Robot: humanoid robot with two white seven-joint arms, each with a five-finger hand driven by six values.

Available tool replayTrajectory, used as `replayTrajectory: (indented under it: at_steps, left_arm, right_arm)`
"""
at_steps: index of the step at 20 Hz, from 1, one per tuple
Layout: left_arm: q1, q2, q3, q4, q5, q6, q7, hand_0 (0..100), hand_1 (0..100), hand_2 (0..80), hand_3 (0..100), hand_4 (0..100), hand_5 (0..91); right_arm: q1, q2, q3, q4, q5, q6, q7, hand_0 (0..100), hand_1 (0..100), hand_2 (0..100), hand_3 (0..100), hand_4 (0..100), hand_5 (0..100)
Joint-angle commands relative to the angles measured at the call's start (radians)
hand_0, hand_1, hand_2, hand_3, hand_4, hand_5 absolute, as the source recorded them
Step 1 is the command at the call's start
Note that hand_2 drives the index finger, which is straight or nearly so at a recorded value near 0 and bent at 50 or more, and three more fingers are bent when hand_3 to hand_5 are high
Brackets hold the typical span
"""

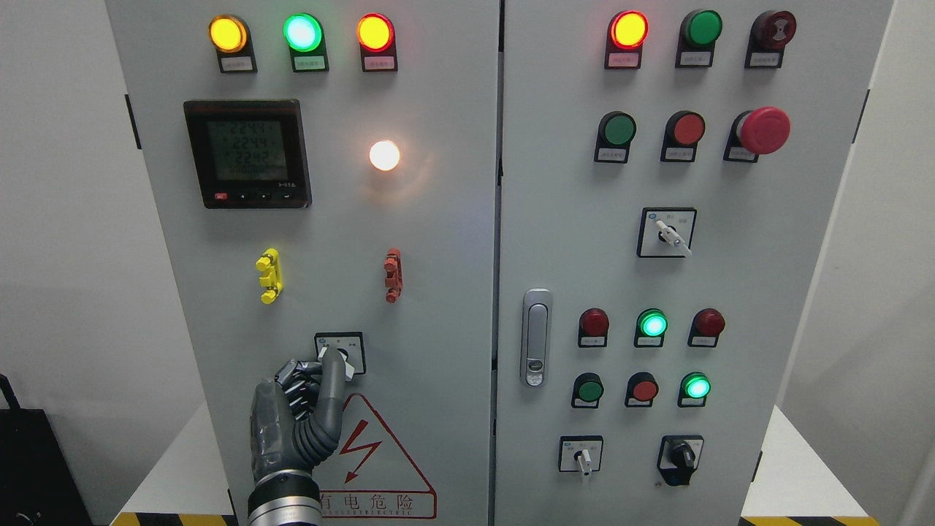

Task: Turn on light switch 1

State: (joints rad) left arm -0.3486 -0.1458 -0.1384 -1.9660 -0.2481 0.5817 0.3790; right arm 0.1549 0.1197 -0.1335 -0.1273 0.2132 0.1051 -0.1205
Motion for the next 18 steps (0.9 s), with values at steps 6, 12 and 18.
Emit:
replayTrajectory:
  at_steps: [6,12,18]
  left_arm:
    - [0.000,0.000,-0.001,0.002,0.015,-0.005,0.000,57,32,58.1,97,94,85.9]
    - [0.000,0.002,-0.003,0.002,0.015,-0.005,0.000,54,31,58.3,97,94,86.0]
    - [0.000,0.002,-0.004,0.002,0.016,-0.005,0.000,46,31,58.6,97,94,86.0]
  right_arm:
    - [0.000,0.000,0.000,0.000,0.000,-0.001,-0.001,5,0,0,0,0,0]
    - [0.000,0.000,0.000,0.000,0.000,-0.001,0.001,5,0,0,0,0,0]
    - [0.000,0.000,0.000,0.000,0.000,-0.001,-0.001,5,0,0,0,0,0]
